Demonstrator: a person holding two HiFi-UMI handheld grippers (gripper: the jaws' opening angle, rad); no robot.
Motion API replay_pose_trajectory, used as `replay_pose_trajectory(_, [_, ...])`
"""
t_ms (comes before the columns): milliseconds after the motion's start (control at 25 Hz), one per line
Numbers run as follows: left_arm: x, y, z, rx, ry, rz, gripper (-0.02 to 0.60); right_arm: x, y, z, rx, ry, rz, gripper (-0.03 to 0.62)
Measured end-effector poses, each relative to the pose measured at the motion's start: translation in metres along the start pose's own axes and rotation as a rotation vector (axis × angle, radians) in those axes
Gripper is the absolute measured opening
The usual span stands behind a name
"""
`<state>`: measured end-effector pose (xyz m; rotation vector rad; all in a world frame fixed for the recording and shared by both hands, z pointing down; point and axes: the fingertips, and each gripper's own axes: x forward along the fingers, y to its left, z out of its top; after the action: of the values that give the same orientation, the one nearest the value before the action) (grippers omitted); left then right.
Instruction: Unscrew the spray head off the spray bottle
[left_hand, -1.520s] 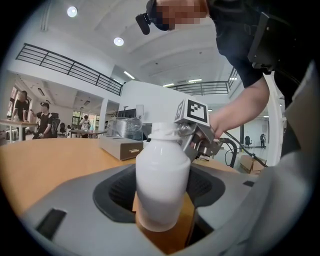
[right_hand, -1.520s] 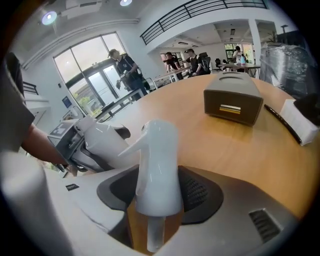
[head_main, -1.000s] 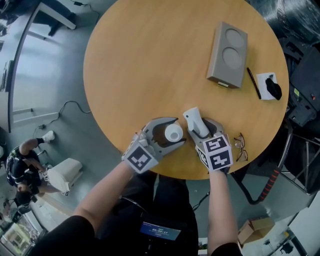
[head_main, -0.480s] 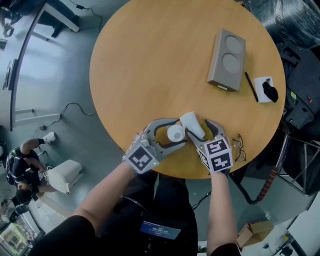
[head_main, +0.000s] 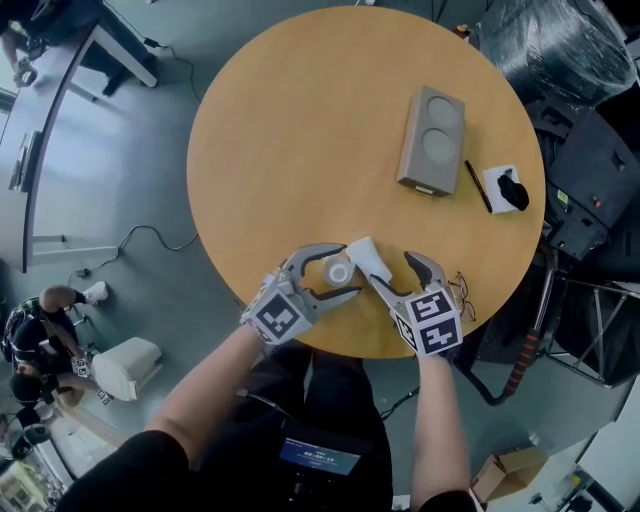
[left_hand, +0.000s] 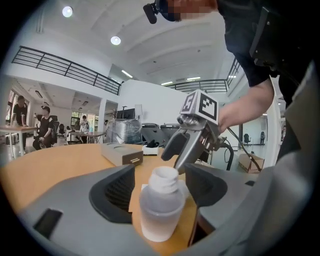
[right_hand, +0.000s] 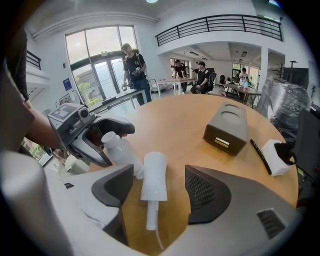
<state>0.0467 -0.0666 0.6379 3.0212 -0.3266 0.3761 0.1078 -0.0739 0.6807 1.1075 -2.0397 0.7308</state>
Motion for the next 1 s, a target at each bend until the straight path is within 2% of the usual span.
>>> replay_pose_trajectory(240, [-0.014, -0.01, 0.023, 0.03, -0.007, 0.001, 0.351, -0.025, 0.013, 0.007, -0.006, -0.041, 0.004, 0.338])
replay_pose_trajectory(400, [-0.033, -0.011, 0.066, 0.033, -0.06, 0.017, 0.348, -0.05, 0.028, 0.03, -0.006, -0.109, 0.02, 0.337])
replay_pose_trajectory(480, [-0.049, -0.01, 0.093, 0.038, -0.086, 0.032, 0.31, -0.068, 0.041, 0.048, -0.002, -0.16, 0.038, 0.336])
replay_pose_trajectory(640, [-0.081, -0.016, 0.139, 0.008, -0.125, 0.018, 0.285, -0.109, 0.07, 0.086, 0.006, -0.294, 0.093, 0.328])
replay_pose_trajectory(760, [-0.101, -0.023, 0.167, 0.006, -0.134, 0.007, 0.262, -0.143, 0.09, 0.114, -0.043, -0.41, 0.101, 0.3])
replay_pose_trajectory(880, [-0.12, -0.03, 0.191, -0.024, -0.123, 0.022, 0.211, -0.182, 0.111, 0.141, -0.102, -0.531, 0.096, 0.249])
replay_pose_trajectory(1000, [-0.136, -0.04, 0.22, -0.044, -0.122, 0.014, 0.15, -0.227, 0.133, 0.17, -0.091, -0.689, 0.139, 0.193])
